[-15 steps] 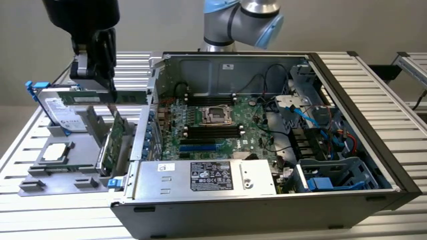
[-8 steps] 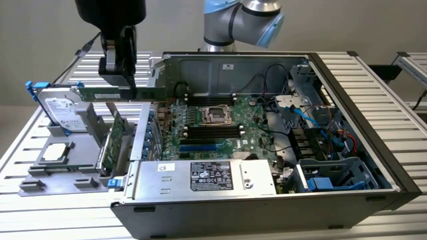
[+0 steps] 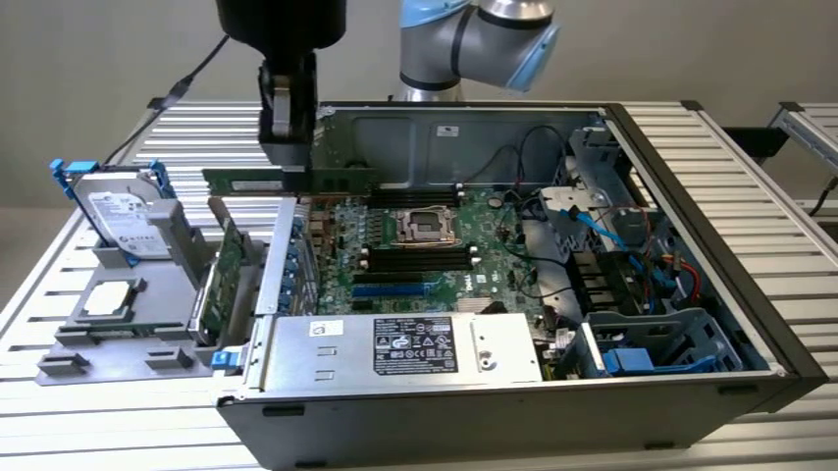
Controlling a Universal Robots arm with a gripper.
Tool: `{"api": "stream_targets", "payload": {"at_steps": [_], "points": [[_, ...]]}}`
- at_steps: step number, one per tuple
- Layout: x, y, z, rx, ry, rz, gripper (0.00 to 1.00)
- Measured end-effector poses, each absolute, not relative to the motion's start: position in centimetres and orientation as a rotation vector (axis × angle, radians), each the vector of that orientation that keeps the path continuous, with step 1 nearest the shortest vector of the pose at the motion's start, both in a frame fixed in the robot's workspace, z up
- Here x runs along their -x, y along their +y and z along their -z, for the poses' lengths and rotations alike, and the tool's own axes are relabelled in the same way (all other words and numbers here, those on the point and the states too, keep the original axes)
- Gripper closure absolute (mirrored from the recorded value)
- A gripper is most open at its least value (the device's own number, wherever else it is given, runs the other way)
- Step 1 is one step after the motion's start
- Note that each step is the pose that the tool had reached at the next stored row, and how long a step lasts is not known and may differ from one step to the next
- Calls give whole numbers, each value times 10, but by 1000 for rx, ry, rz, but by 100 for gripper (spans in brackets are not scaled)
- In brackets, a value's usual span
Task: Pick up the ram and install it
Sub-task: 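Pick up the ram and move it above insertion slot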
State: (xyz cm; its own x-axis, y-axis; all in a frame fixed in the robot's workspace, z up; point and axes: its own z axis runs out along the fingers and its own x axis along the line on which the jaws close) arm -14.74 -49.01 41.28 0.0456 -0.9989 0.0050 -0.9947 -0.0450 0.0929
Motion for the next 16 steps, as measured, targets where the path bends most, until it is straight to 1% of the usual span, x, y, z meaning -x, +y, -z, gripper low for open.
{"api": "stream_targets", "payload": {"at_steps": [16], "points": [[74, -480, -411, -2221, -2122, 98, 86]]}}
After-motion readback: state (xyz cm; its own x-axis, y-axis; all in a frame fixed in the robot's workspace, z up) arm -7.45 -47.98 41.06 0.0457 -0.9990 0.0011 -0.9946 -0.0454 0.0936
